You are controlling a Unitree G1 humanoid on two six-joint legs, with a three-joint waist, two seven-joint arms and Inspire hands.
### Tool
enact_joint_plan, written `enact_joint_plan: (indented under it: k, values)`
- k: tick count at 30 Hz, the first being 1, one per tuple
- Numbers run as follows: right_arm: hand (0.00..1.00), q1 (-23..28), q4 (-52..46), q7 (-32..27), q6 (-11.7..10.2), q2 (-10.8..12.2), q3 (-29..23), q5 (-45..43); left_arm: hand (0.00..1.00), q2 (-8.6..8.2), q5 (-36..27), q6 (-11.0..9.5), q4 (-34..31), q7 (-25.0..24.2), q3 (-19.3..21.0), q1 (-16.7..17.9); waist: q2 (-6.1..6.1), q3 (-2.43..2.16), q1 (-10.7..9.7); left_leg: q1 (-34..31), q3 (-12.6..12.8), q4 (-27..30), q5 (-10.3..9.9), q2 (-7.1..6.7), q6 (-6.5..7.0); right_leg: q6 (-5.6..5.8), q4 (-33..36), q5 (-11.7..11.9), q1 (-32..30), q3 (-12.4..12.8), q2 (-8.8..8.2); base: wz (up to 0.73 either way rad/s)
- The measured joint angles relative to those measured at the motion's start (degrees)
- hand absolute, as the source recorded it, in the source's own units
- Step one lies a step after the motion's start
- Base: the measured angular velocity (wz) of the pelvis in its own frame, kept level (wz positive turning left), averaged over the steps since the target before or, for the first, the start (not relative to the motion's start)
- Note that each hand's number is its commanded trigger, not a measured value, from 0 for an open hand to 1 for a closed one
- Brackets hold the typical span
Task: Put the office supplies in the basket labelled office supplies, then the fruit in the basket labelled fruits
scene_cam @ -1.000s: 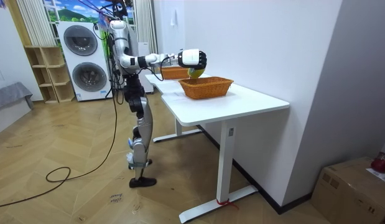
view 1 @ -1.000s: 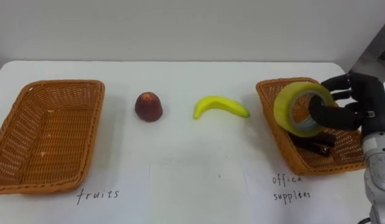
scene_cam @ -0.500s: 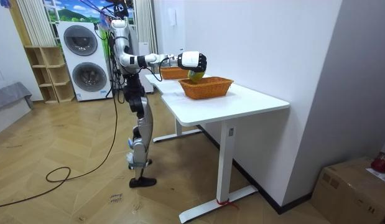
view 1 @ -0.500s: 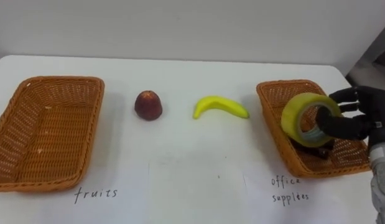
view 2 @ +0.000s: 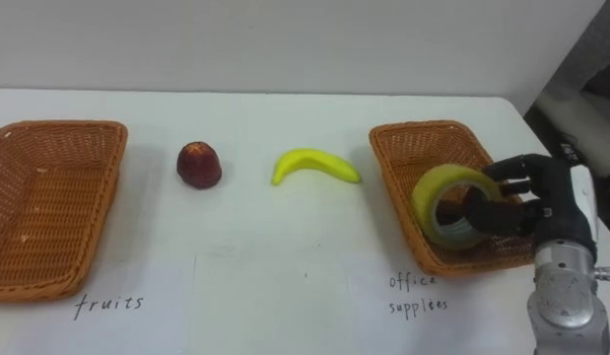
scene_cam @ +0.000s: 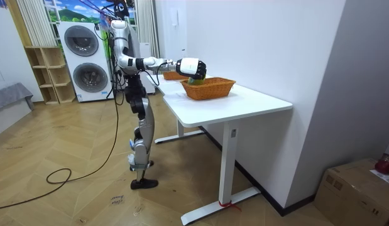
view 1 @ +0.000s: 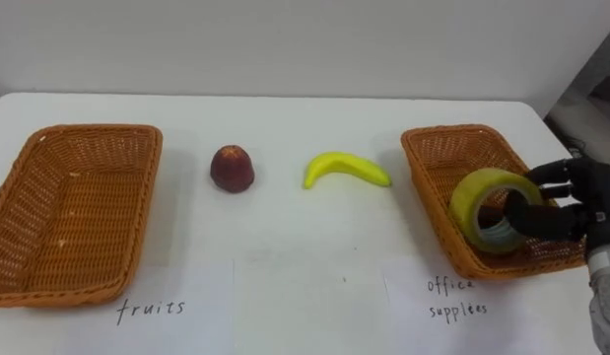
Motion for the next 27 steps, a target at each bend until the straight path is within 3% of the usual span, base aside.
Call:
enact_joint_plan:
  k: [7,8,9,10,11,12,20,27]
  values:
    - [1.00,1.04,0.03,0.32,0.05,0.01,0.04,-1.19,0.00,0.03,0.00,0.39,-0.27,-0.03,0.00,-0.02,-0.08,-0.01,-0.45,0.00,0.09,0.15,0.00,0.00,0.00,0.00,0.00,0.00,-0.14,0.19,0.01,0.00]
    - [0.95,1.22,0.03,0.35,0.27,0.01,0.04,-1.21,0.00,0.03,-0.02,0.42,-0.28,-0.03,0.00,-0.01,-0.12,-0.01,-0.45,0.00,0.08,0.16,0.00,-0.01,0.00,0.00,0.00,0.00,-0.22,0.25,0.01,-0.03]
    - [0.79,1.23,0.03,0.35,0.56,0.01,0.04,-1.22,0.00,0.03,-0.02,0.46,-0.28,-0.03,0.00,-0.02,-0.13,-0.01,-0.46,-0.01,0.09,0.16,0.00,-0.01,0.00,0.00,0.01,0.00,-0.30,0.27,0.02,0.00]
    - [0.42,1.24,0.03,0.35,0.97,0.01,0.03,-1.41,0.00,0.03,-0.01,0.56,-0.29,-0.03,0.01,-0.03,-0.20,0.00,-0.45,0.00,0.09,0.15,0.00,-0.02,0.00,0.00,0.01,0.00,-0.43,0.31,0.02,0.00]
    - [0.15,1.24,0.03,0.37,1.22,0.00,0.03,-2.05,0.00,0.03,-0.01,0.77,-0.31,-0.04,0.01,-0.06,-0.25,-0.02,-0.45,-0.01,0.09,0.13,0.00,-0.02,0.00,0.00,0.02,-0.01,-0.68,0.34,0.02,0.00]
    - [0.00,1.22,0.02,0.37,1.21,0.00,0.03,-2.36,0.00,0.03,-0.01,0.82,-0.33,-0.06,0.01,-0.06,-0.28,-0.02,-0.44,-0.02,0.07,0.12,0.00,-0.01,0.00,0.00,0.02,-0.01,-0.72,0.36,0.03,0.00]
    - [0.00,1.23,0.01,0.70,1.24,0.01,0.02,-5.35,0.00,0.03,-0.02,1.17,-0.66,-0.16,1.95,-0.08,-1.08,0.05,-0.30,0.00,0.08,0.10,0.00,0.02,-0.01,0.00,0.12,-0.01,-0.81,0.47,0.07,0.00]
    - [0.00,1.23,0.01,0.70,1.24,0.01,0.02,-5.42,0.00,0.03,-0.01,1.25,-0.68,-0.16,1.99,-0.06,-0.96,0.09,-0.33,0.01,0.08,0.11,-0.01,0.06,-0.01,0.00,0.31,-0.01,-0.82,0.47,0.07,0.00]
